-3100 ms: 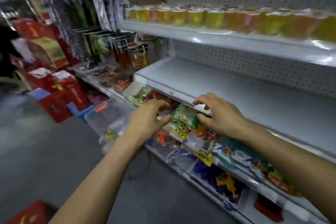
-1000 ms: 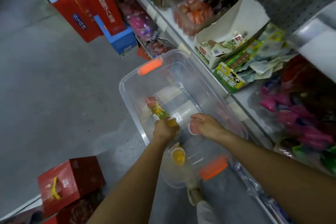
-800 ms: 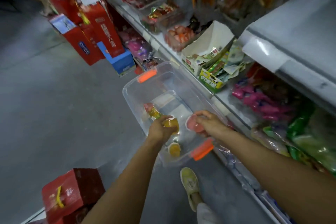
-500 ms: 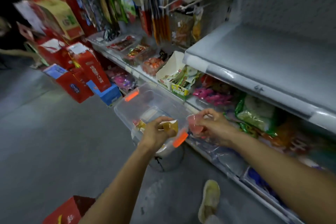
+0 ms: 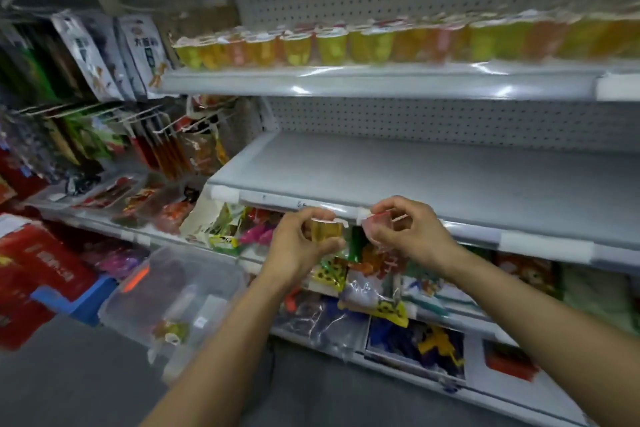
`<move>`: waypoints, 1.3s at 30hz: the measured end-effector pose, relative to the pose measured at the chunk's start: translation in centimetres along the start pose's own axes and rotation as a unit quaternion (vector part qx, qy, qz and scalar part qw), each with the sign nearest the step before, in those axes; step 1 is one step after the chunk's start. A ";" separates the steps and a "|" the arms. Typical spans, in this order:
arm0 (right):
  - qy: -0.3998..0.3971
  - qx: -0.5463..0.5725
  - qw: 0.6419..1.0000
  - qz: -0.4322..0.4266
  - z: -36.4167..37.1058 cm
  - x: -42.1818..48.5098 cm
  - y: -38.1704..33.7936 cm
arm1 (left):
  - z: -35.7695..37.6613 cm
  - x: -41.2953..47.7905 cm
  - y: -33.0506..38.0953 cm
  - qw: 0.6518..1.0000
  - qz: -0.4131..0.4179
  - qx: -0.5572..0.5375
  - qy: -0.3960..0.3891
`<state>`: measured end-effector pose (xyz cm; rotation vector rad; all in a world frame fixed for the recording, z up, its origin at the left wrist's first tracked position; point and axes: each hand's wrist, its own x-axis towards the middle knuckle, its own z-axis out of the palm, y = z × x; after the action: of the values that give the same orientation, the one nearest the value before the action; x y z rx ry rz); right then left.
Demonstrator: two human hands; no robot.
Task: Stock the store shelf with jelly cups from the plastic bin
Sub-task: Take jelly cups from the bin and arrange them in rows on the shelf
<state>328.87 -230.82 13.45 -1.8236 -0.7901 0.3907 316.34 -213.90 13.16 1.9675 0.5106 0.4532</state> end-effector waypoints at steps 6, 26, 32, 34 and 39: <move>0.087 -0.028 0.996 -0.022 -14.5 -7.1 -1.1 | 10.8 -1.5 10.9 0.997 0.070 -0.020 -0.038; 0.281 -0.037 0.956 -0.073 -50.9 -21.2 -1.2 | 37.7 -4.3 39.8 0.956 0.253 -0.094 -0.117; 0.320 -0.042 0.944 -0.069 -57.1 -18.3 -1.0 | 40.2 0.5 44.0 0.951 0.278 -0.061 -0.117; 0.330 -0.038 0.941 -0.071 -58.9 -16.7 -1.0 | 41.1 2.7 45.4 0.950 0.281 -0.061 -0.123; 0.354 -0.084 0.930 -0.056 -63.8 -11.2 0.1 | 43.0 9.2 48.5 0.948 0.295 -0.023 -0.117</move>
<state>359.07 -283.12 36.78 -1.8761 -0.4167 -0.4153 353.96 -260.37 39.82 2.0760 -0.2520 0.5807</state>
